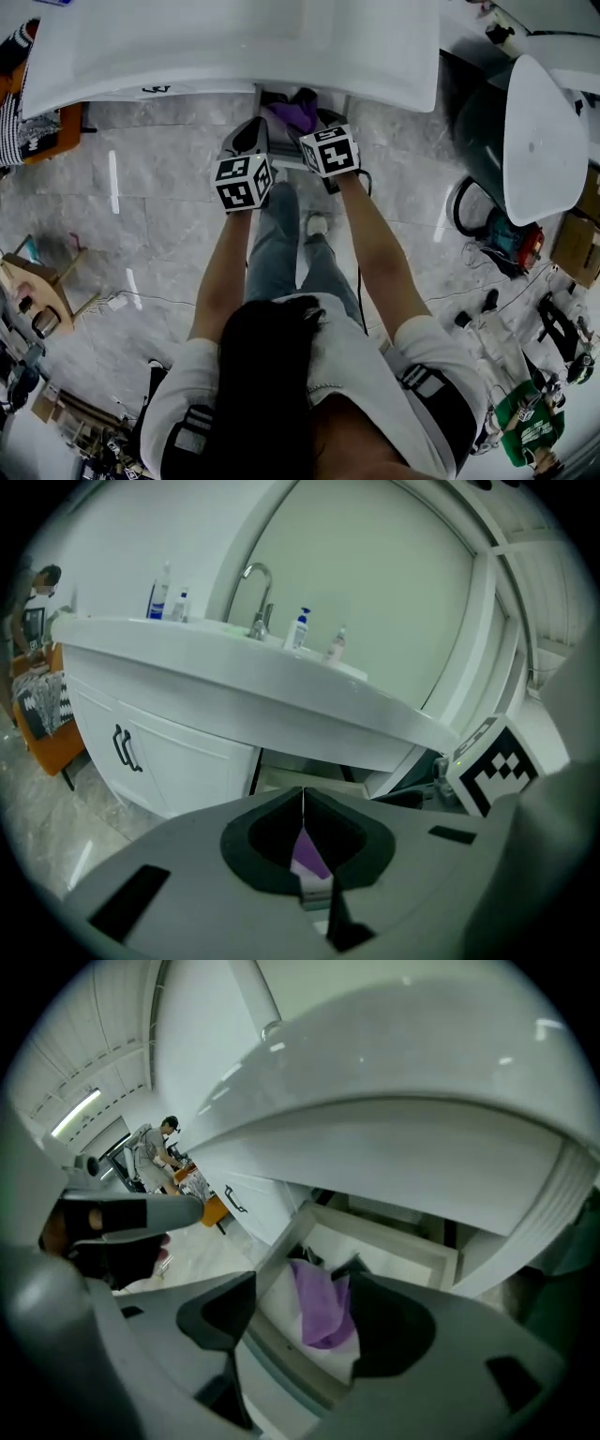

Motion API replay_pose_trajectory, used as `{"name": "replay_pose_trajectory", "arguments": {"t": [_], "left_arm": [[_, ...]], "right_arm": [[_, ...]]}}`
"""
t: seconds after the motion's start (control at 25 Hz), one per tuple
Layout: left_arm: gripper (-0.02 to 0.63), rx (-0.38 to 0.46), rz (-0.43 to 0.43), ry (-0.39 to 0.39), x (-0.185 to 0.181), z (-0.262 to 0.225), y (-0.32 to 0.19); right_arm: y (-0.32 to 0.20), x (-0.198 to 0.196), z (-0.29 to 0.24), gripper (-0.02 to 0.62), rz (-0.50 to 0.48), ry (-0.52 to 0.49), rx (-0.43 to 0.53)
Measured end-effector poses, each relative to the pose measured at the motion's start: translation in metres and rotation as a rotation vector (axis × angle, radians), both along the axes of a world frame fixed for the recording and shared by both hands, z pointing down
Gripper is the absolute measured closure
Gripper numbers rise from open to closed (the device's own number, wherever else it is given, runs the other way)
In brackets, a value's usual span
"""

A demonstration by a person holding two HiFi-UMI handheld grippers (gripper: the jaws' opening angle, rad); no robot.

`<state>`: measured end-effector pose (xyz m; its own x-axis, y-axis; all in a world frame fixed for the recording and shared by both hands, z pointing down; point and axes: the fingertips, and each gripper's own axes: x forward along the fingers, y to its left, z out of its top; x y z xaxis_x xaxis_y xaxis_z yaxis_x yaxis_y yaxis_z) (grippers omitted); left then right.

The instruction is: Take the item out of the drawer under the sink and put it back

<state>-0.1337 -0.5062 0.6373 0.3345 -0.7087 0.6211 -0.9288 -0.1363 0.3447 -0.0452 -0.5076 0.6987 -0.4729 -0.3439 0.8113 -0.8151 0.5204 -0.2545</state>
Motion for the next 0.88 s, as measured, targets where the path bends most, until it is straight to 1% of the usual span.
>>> {"name": "replay_pose_trajectory", "arguments": {"t": [0.24,0.48,0.64,0.76,0.88], "left_arm": [[0.601,-0.024,0.000,0.014,-0.013,0.026,-0.014],[0.601,-0.049,-0.014,0.007,-0.021,0.048,-0.023],[0.601,-0.052,-0.042,0.034,-0.029,0.049,-0.026],[0.601,-0.047,-0.058,0.036,-0.034,0.050,-0.030],[0.601,-0.055,-0.058,0.013,-0.038,0.056,-0.034]], "right_arm": [[-0.012,-0.005,0.065,0.287,-0.025,0.085,-0.068],[-0.017,-0.008,0.110,0.281,-0.048,0.155,-0.115],[-0.012,-0.008,0.130,0.279,-0.074,0.256,-0.165],[-0.015,-0.007,0.140,0.279,-0.078,0.310,-0.157],[-0.019,-0.003,0.143,0.279,-0.077,0.371,-0.144]]}}
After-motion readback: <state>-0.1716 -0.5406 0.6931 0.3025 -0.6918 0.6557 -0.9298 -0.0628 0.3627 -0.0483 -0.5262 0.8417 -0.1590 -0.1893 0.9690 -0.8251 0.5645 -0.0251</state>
